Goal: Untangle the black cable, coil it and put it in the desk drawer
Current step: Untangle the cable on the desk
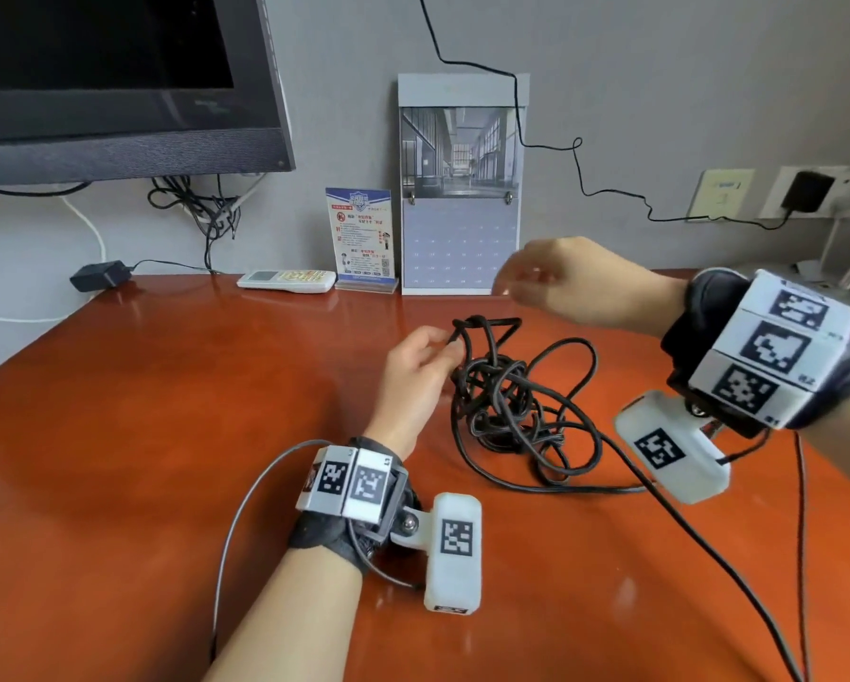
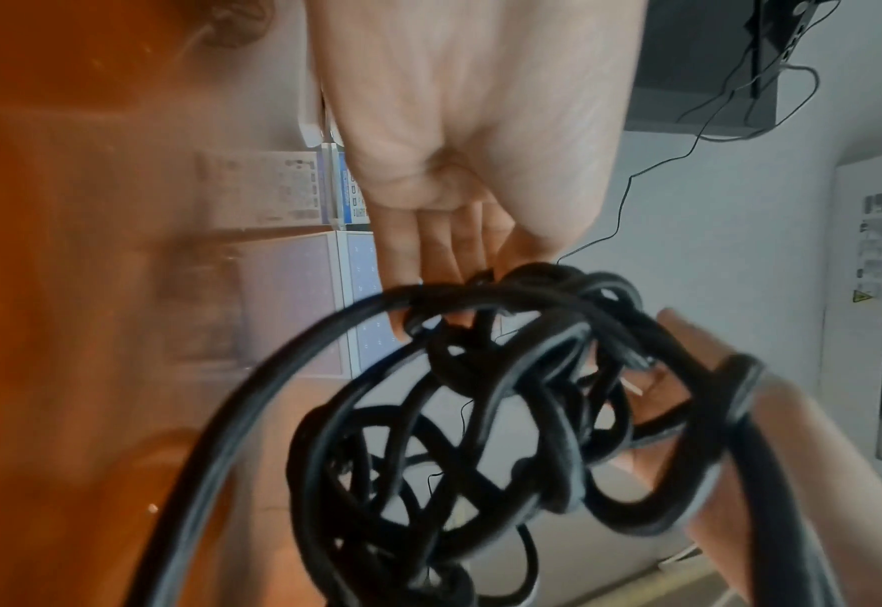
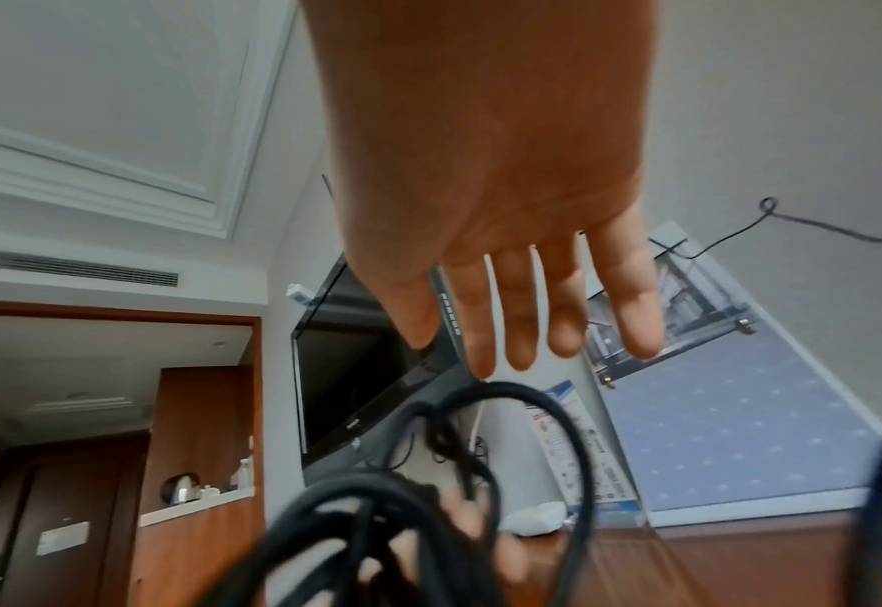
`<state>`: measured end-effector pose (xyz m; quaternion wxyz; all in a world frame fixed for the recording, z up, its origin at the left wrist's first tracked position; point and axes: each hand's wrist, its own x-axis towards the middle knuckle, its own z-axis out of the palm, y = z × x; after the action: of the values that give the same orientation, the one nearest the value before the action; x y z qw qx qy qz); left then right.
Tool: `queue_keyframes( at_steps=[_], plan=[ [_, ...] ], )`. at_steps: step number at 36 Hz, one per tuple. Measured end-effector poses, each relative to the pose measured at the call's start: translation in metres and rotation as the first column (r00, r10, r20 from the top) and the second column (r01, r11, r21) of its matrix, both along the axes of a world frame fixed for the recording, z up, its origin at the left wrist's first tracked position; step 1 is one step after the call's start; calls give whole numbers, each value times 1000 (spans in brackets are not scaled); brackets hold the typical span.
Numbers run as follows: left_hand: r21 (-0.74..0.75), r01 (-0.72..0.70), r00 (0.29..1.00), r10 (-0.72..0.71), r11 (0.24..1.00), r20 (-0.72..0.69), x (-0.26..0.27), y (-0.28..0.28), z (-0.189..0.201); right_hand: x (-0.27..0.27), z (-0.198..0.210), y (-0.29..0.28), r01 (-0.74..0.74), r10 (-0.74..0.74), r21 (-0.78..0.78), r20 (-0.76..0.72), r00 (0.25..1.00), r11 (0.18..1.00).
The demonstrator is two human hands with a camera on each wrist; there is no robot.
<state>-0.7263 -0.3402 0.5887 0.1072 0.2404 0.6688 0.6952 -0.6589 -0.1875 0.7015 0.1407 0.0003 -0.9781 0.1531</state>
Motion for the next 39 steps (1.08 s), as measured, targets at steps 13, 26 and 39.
queue_keyframes(
  at_steps=[13, 26, 39],
  plan=[
    [10, 178, 966, -176, 984, 188, 3, -5, 5, -1, 3, -27, 73, -94, 107, 204, 974, 992],
    [-484, 125, 941, -258, 866, -217, -9, -25, 36, 19, 4, 14, 123, -130, 44, 210, 969, 991],
    [-105, -712, -238, -380, 694, -894, -7, -26, 124, 26, 3, 16, 140, -123, -109, 152, 981, 984]
  ],
)
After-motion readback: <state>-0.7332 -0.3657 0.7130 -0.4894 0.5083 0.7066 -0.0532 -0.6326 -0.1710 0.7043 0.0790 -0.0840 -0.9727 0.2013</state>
